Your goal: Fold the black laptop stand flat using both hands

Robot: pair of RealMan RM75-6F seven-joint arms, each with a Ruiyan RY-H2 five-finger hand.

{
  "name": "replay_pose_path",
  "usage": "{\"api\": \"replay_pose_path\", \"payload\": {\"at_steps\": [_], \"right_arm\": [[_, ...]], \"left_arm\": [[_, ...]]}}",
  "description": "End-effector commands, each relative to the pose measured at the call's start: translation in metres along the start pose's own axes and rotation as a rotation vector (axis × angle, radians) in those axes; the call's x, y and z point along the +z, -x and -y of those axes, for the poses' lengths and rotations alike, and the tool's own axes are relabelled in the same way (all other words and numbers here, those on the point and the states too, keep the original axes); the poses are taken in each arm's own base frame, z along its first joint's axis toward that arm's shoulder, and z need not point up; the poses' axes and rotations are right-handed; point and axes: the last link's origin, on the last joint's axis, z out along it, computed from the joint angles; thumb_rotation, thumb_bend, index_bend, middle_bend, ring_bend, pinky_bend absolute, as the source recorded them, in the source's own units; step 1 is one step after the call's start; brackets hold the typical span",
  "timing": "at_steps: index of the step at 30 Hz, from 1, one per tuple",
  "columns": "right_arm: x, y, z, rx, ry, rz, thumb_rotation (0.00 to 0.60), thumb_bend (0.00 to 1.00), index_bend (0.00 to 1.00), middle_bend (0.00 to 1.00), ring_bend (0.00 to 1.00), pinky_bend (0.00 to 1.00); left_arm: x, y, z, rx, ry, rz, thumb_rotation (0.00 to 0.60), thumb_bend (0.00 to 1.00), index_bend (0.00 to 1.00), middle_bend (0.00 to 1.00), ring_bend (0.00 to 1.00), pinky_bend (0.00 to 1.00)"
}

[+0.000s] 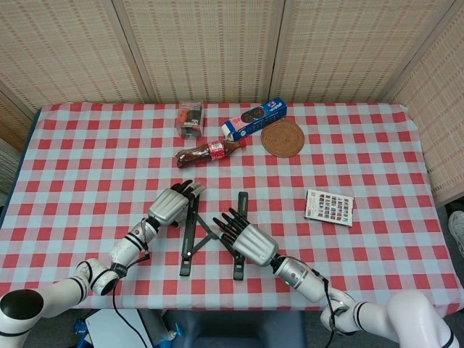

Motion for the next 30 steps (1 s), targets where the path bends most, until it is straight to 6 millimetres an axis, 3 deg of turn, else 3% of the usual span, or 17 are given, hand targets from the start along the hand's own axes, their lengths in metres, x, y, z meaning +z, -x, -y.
{"api": "replay_pose_path", "payload": {"at_steps": [1, 30], "right_arm": [[0.002, 0.000, 0.002, -0.004, -0.004, -0.003, 0.600, 0.00, 0.00, 0.00, 0.00, 0.00], [0.021, 0.000, 0.016, 0.048, 0.036, -0.112, 0.600, 0.00, 0.00, 0.00, 0.00, 0.00]], "left_arm": [[0.000, 0.000, -0.001, -0.009, -0.001, 0.000, 0.600, 0.23, 0.00, 0.00, 0.00, 0.18], [-0.004, 0.002, -0.008, -0.153, -0.009, 0.066, 0.600, 0.23, 0.00, 0.00, 0.00, 0.18]]}}
